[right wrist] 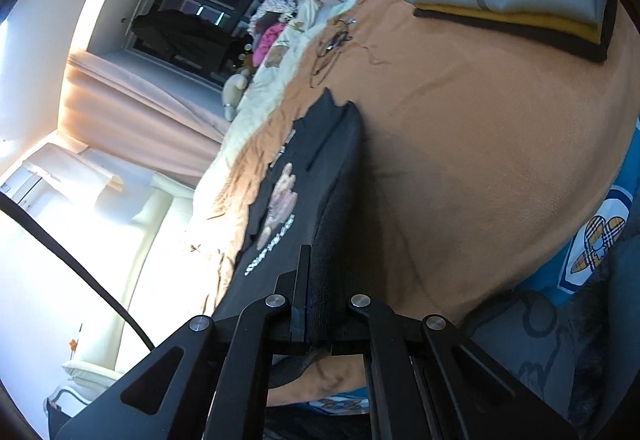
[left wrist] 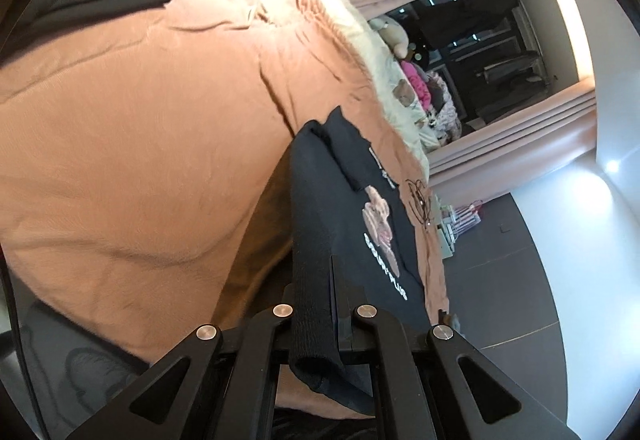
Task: Fold small clothes
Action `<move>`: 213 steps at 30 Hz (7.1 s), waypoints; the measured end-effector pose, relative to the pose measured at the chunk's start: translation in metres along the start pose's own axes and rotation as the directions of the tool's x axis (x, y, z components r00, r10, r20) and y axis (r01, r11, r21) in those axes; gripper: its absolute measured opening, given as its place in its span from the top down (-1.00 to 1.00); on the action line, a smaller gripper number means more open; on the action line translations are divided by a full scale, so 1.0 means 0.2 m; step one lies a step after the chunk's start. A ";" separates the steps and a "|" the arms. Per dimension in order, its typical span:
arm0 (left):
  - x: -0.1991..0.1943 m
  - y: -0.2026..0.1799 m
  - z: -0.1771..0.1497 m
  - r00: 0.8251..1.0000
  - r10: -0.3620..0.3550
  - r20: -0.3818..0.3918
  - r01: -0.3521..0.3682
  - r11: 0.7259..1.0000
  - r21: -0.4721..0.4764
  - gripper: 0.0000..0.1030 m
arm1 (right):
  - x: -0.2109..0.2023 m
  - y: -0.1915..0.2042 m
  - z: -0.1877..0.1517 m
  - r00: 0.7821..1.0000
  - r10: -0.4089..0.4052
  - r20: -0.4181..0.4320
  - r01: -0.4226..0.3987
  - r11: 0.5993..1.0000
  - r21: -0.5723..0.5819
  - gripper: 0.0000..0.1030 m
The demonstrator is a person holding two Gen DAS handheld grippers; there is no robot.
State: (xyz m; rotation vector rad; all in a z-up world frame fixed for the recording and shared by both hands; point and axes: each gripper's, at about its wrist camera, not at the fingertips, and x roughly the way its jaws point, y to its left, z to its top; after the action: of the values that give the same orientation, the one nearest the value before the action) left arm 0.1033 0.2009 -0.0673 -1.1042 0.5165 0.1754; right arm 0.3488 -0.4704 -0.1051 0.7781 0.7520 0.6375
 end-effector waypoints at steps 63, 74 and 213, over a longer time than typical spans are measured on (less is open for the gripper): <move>-0.03 -0.66 0.48 0.998 0.039 0.050 -0.049 0.976 0.212 0.93 | 0.65 0.23 0.72 0.997 0.080 -0.019 -0.082 0.977 -0.196 0.99; 0.39 -0.58 0.69 0.991 0.133 -0.003 -0.130 0.973 0.192 0.93 | 1.01 0.32 0.87 0.998 0.007 -0.061 -0.018 0.983 -0.185 0.99; 1.72 -0.20 1.15 0.819 0.562 -0.116 -0.454 0.759 0.467 0.76 | 2.03 0.77 1.01 0.823 -0.562 -0.085 0.386 0.662 -0.642 0.98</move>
State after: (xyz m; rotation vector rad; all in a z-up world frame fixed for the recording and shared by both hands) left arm 0.4885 0.3462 -0.1219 -0.5340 1.0375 0.3896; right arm 0.7070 -0.1610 -0.0260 -0.1288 0.9007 0.4546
